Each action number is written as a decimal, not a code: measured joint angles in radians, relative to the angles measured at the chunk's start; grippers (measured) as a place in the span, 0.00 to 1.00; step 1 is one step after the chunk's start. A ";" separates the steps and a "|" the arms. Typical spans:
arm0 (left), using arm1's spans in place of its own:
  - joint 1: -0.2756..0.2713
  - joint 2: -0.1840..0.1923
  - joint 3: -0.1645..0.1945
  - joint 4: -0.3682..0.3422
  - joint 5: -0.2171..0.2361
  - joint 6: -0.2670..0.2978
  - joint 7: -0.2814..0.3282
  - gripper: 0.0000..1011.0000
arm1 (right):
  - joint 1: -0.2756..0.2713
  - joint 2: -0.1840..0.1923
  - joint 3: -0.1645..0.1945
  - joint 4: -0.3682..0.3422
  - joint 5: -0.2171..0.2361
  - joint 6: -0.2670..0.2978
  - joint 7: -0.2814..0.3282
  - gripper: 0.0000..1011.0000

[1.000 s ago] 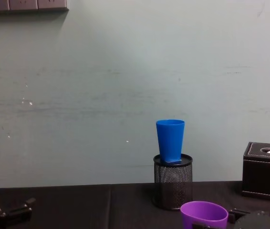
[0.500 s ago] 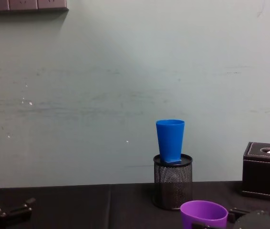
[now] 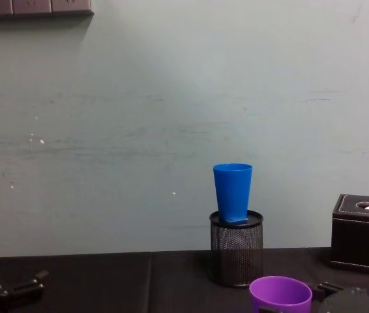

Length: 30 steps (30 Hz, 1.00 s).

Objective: Pick up one cup with a gripper and tap it against the other cup.

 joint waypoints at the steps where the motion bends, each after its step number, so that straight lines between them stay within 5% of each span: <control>1: 0.000 0.000 0.000 0.000 0.000 0.000 0.000 0.99 | 0.000 0.000 0.000 0.000 0.000 0.000 0.000 0.99; 13: 0.000 0.000 0.000 0.000 0.000 0.000 0.000 0.99 | -0.008 0.008 0.005 -0.031 -0.005 -0.015 -0.005 0.99; 20: 0.000 0.000 0.000 0.000 0.000 0.000 0.000 0.99 | -0.036 0.018 0.054 -0.113 0.025 -0.057 -0.014 0.99; 24: 0.000 0.000 0.000 0.000 0.000 0.000 0.000 0.99 | -0.068 0.016 0.098 -0.168 0.032 -0.069 -0.079 0.99; 29: 0.000 0.000 0.000 0.000 0.000 0.000 0.000 0.99 | -0.129 -0.019 0.168 -0.222 -0.036 -0.020 -0.301 0.99; 30: 0.000 0.000 0.000 0.000 0.000 0.000 0.000 0.99 | -0.129 -0.019 0.168 -0.222 -0.036 -0.020 -0.301 0.99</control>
